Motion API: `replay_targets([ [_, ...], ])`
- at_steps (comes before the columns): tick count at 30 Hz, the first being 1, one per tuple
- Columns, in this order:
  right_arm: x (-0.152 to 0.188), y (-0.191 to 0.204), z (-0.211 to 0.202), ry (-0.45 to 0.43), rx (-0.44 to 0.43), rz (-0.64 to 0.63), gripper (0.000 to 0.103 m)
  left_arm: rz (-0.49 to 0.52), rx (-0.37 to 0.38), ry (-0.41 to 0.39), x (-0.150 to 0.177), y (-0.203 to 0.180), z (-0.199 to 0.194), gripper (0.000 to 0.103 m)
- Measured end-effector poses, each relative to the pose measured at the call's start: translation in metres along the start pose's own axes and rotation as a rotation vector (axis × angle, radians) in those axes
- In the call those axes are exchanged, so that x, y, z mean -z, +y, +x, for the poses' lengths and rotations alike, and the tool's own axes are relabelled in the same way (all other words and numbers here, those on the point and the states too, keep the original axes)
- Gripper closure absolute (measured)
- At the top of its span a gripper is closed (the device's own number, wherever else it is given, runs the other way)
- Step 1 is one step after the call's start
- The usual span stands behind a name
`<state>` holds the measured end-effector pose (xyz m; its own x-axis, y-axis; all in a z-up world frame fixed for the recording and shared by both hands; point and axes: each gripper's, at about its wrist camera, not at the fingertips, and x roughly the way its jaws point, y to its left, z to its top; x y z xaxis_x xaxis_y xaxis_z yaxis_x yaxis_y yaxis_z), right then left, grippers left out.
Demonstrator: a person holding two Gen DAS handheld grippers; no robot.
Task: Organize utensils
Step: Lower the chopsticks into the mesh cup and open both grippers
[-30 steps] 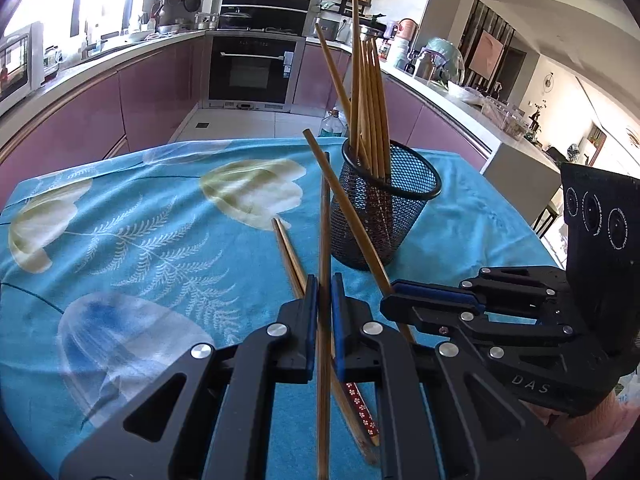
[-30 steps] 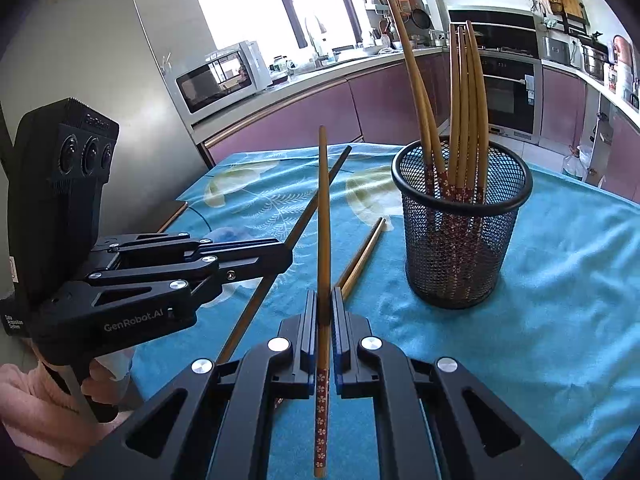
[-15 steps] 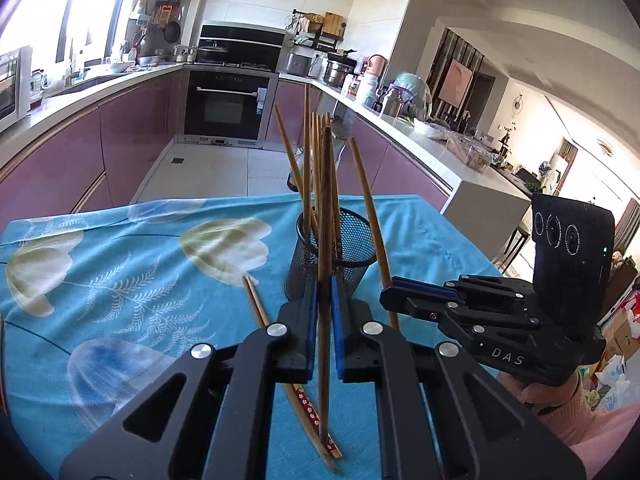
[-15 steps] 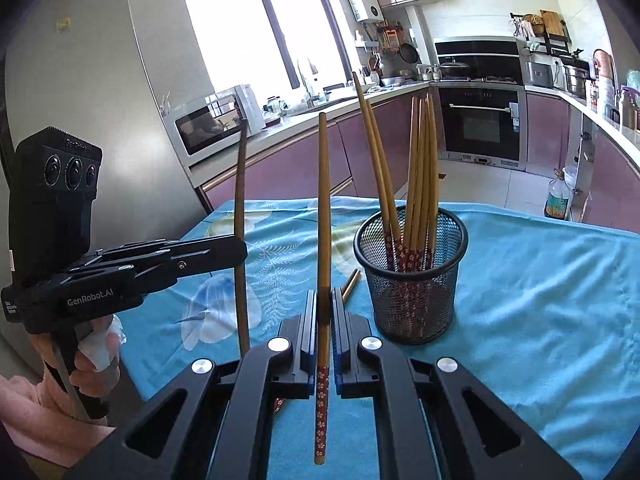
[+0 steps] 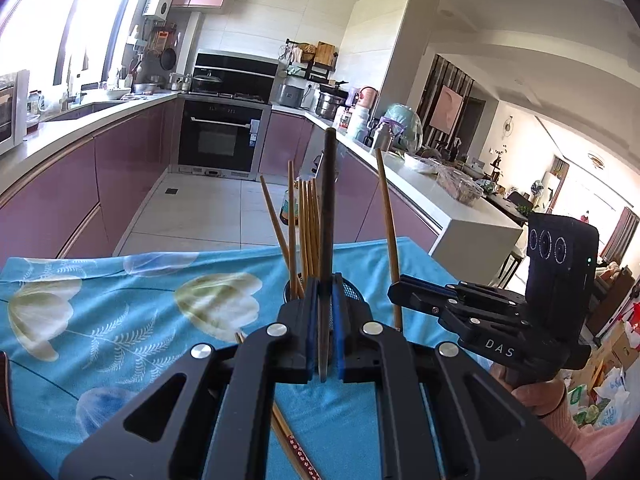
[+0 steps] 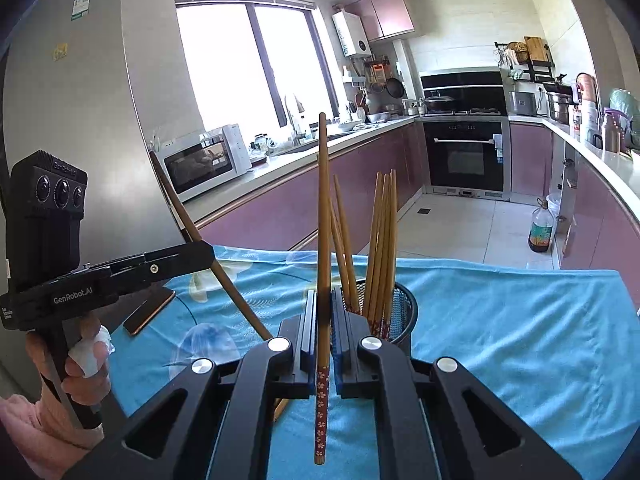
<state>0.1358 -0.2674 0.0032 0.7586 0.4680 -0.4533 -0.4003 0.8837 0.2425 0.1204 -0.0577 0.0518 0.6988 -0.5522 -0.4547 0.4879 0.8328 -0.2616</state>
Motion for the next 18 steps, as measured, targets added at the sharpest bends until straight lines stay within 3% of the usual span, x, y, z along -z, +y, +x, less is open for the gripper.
replay_targets([
  [18,-0.025,-0.006,0.005,-0.071,0.010,0.001,0.097,0.033,-0.002,-0.084,-0.040,-0.010,-0.006,0.096],
])
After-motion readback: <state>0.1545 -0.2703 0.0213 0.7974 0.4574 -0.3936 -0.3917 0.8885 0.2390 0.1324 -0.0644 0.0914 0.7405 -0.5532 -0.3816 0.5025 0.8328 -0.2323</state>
